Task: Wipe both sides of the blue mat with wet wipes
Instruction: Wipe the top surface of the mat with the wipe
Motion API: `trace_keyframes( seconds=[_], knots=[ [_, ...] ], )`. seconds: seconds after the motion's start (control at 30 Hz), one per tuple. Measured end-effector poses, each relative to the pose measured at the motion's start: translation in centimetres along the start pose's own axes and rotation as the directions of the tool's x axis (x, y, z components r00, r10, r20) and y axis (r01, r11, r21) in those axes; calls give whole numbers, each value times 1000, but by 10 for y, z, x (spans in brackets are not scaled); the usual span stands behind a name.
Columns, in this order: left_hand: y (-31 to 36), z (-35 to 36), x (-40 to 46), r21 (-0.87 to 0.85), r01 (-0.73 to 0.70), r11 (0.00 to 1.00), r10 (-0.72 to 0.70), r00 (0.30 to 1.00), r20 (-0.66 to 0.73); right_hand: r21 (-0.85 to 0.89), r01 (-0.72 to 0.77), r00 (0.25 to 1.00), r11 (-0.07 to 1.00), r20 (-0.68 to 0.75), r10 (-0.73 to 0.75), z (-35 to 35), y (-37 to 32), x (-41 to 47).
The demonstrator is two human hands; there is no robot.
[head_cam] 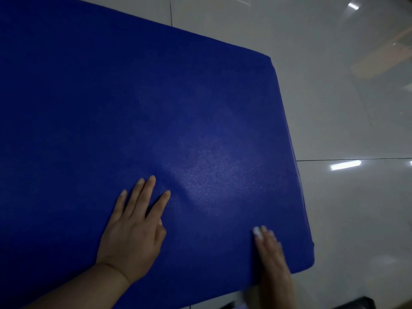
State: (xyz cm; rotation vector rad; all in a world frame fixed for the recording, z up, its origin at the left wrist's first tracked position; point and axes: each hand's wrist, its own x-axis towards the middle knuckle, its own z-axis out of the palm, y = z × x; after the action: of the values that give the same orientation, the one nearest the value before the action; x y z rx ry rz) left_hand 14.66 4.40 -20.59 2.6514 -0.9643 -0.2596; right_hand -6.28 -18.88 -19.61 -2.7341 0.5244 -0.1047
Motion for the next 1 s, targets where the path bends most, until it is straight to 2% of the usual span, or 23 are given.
trace_keyframes(
  seconds=[0.03,0.1,0.17,0.2,0.23,0.33,0.37,0.4,0.5,0.57,0.63,0.7,0.73,0.77,0.8,0.83,0.87,0.9,0.93,1.0],
  knots=[
    [0,0,0,0,1,1000,-1,1000,0,25,-138,987,990,-84,139,-7,17,2],
    [0,0,-1,-3,0,1000,0,1000,-7,66,-398,887,915,-229,402,-23,44,12],
    [0,0,0,-3,-2,1000,2,1000,-6,126,-599,760,791,-224,611,-29,51,23],
    [0,0,0,-2,0,1000,0,1000,-2,136,-631,736,763,-204,645,-28,45,28],
    [0,0,0,-2,3,1000,-3,1000,-2,144,-606,755,782,-206,623,-25,37,28],
    [1,0,0,6,6,1000,-6,1000,-12,39,-372,910,927,-182,373,-15,33,0],
    [1,0,0,9,5,1000,-4,1000,-13,32,-343,927,939,-152,343,-17,42,-6],
    [1,0,0,8,2,1000,-2,1000,-13,61,-382,909,922,-154,387,-20,53,-8],
    [0,1,0,9,1,1000,-1,1000,-19,146,-604,742,783,-256,620,-28,61,5],
    [0,1,0,9,5,1000,-5,1000,-20,168,-585,746,794,-275,607,-25,39,14],
    [0,1,0,14,5,1000,-5,1000,-15,177,-446,854,877,-210,477,-10,7,11],
    [-1,1,1,16,6,1000,-6,1000,-7,107,-167,984,980,-49,173,2,-15,-2],
    [-1,1,1,18,7,1000,-7,1000,-6,25,-15,999,1000,31,14,5,-14,-6],
    [-1,1,1,21,6,1000,-6,1000,-7,-27,52,998,998,49,-50,4,-2,-7],
    [-1,1,1,23,5,1000,-4,1000,-9,-26,-11,1000,1000,-13,11,-1,12,-3],
    [-1,1,0,23,3,1000,-2,1000,-13,13,-172,978,985,-116,173,-9,27,1],
    [-1,2,0,22,0,1000,0,1000,-16,44,-339,918,940,-204,340,-17,41,6],
    [-1,1,0,20,-1,1000,1,1000,-16,66,-443,864,894,-237,445,-23,46,10],
    [0,1,-1,16,0,1000,0,1000,-17,63,-455,855,888,-248,456,-23,41,15],
    [0,-1,0,15,3,1000,-3,1000,-20,57,-265,944,962,-186,271,-9,4,22]
  ],
)
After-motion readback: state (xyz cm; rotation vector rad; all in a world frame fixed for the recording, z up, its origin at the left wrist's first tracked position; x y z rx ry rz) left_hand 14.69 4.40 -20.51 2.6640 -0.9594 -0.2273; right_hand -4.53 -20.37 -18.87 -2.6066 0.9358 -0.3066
